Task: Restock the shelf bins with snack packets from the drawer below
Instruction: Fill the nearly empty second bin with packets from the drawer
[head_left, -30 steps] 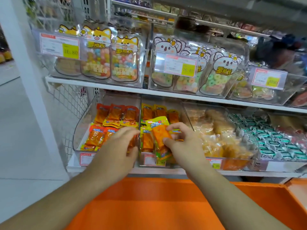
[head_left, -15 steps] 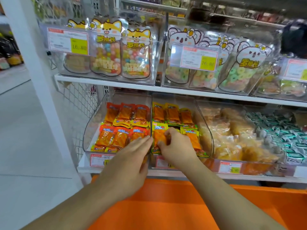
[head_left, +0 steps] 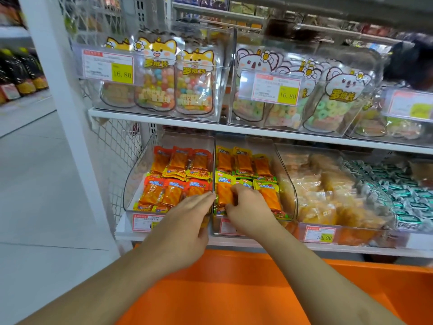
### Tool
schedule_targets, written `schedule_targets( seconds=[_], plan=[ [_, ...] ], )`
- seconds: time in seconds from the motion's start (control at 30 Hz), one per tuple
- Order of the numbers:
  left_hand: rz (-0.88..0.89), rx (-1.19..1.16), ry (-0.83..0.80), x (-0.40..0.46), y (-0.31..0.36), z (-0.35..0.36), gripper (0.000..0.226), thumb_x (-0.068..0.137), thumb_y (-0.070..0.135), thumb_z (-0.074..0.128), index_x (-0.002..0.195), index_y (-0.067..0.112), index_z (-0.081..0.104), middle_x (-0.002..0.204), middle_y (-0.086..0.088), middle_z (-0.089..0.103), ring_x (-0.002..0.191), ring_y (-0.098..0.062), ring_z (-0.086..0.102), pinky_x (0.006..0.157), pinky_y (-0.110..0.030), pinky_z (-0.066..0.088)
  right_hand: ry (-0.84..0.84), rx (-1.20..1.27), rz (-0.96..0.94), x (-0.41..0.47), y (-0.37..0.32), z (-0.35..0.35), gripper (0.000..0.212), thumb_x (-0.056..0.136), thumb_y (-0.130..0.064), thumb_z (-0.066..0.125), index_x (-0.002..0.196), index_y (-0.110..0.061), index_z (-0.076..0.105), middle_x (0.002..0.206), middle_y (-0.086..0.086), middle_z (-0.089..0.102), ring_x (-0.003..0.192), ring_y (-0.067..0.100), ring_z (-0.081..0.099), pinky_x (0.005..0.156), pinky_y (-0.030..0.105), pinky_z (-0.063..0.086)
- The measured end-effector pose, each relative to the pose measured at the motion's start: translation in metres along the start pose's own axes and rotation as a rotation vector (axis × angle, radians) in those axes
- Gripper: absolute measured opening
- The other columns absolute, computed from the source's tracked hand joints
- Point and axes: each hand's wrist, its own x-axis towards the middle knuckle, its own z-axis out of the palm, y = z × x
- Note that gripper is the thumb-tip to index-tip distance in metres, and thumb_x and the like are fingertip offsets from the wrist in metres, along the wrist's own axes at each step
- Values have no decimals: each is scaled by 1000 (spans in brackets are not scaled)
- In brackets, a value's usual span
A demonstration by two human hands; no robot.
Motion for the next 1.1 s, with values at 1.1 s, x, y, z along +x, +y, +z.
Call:
schedule_targets(
  seconds=[1.1],
  plan=[
    [-286,-120,-1085,-180,-85,232,48,93,30,71,137,15,59,137,-3,64,121,-19,62,101,-30,50,-1087,-209,176,-208,173,180,42,90,-11,68,131,-21,66,126,4,71,105,21,67,82,27,52]
  ],
)
